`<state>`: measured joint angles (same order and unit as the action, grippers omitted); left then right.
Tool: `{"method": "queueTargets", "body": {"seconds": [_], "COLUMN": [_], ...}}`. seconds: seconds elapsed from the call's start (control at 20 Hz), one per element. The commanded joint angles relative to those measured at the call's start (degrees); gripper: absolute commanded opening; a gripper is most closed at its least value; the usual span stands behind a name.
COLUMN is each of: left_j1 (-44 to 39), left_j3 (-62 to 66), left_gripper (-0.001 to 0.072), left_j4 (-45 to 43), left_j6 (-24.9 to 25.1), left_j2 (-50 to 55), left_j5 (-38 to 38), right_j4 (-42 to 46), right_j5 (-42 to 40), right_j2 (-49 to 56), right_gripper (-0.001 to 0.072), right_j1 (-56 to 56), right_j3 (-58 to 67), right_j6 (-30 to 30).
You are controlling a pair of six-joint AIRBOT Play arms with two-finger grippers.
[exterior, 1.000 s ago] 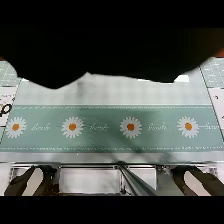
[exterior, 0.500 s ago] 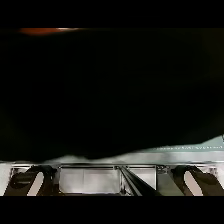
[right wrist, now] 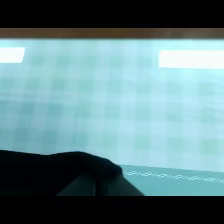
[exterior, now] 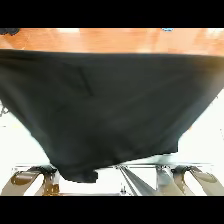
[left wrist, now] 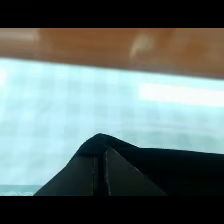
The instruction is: Fold the shirts.
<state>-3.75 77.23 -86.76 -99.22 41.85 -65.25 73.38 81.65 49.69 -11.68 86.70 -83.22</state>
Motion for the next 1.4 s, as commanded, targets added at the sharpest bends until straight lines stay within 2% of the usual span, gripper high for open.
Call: {"method": "queueTargets", "body": {"seconds": [0.0, 0.2, 0.35, 0.45, 0.55, 0.65, 0.9, 1.1, 1.35], "left_j1": [1.0, 5.8, 8.9, 9.8, 9.9, 10.2, 13.1, 16.5, 15.8], "left_j3": [-3.9, 1.7, 10.6, 16.3, 20.5, 22.6, 22.6, 22.6, 16.4], "left_gripper": [0.0019, 0.0019, 0.0019, 0.0020, 0.0019, 0.0020, 0.0020, 0.0020, 0.0020], "left_j4": [3.4, 13.8, 27.1, 31.6, 32.0, 32.5, 32.8, 32.8, 30.8], "left_j6": [-0.5, 0.2, 6.4, 7.0, 7.0, 5.1, 14.3, 17.3, 18.8], "left_j2": [15.4, 37.2, 51.3, 58.5, 63.5, 66.4, 65.5, 64.8, 64.7], "left_j5": [10.2, 16.4, 15.8, 14.8, 12.5, 7.6, -3.5, -15.2, -24.9], "right_j4": [-4.2, -11.9, -17.0, -17.4, -17.5, -17.5, -16.1, -10.1, -7.9], "right_j5": [-8.2, -19.6, -26.0, -27.9, -26.9, -22.6, -13.2, -4.1, -4.0], "right_j2": [12.2, 30.5, 41.6, 47.8, 53.0, 56.6, 55.6, 54.5, 54.5], "right_gripper": [0.0024, 0.0024, 0.0024, 0.0024, 0.0024, 0.0024, 0.0024, 0.0025, 0.0024], "right_j1": [0.0, 0.0, 0.0, 0.0, 0.0, 0.0, -0.8, -1.4, -1.4], "right_j3": [-4.9, -4.4, -0.6, 4.2, 9.6, 13.3, 13.7, 12.8, 3.7], "right_j6": [2.7, 5.7, 8.9, 8.5, 6.6, 3.5, 4.7, 4.9, 3.9]}}
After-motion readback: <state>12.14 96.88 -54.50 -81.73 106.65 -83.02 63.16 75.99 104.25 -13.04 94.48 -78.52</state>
